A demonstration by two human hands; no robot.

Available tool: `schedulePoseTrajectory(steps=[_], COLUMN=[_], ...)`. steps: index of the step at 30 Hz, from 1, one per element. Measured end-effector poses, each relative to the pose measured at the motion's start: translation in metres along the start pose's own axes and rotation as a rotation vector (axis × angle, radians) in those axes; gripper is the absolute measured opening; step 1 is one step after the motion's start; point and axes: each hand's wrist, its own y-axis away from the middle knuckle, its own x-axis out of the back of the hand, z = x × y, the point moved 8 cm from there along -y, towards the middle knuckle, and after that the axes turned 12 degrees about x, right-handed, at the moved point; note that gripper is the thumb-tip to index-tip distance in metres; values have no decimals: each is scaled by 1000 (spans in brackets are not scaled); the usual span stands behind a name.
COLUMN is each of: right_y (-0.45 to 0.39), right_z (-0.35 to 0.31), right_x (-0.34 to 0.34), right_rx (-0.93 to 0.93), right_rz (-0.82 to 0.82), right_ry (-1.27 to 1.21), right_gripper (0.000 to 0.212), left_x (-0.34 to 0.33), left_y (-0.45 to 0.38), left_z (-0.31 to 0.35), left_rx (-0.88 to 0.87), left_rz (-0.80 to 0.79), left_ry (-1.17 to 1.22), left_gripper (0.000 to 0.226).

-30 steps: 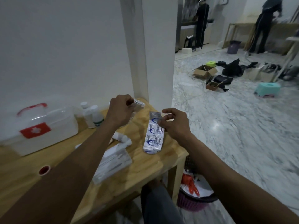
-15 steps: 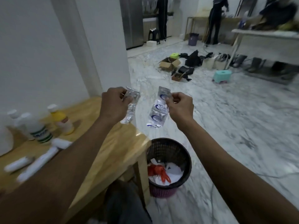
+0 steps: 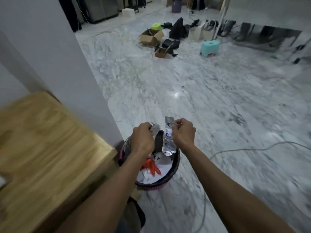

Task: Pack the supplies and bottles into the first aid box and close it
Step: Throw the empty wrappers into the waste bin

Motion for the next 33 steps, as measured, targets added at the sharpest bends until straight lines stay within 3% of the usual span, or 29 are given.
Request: schedulePoseTrajectory(steps=[8,12,20,27,33], right_y=[-2,-4,-4,-3,-3], right_z=[56,66,72,41,-43], right_x=[-43,-57,-62,-39,4], right_rx=[-109,-136,-152,-108,55], right_rz=[-104,-153,-160,-153,-96], right_ry=[55,78,92,70,-28], right_gripper=[18,29,30,35,37], left_x=[-46,-54,-54,-28,31], left_y=[-34,-45,-48,-30,-1], left_z=[-54,-65,-68,-40,13], left_rx=[128,155,137,87,-70], left_rz=[-4,-34,-23,-18,33], left_ry=[-43,-77,-80,-31,63], left_gripper=[7,36,39,42,55])
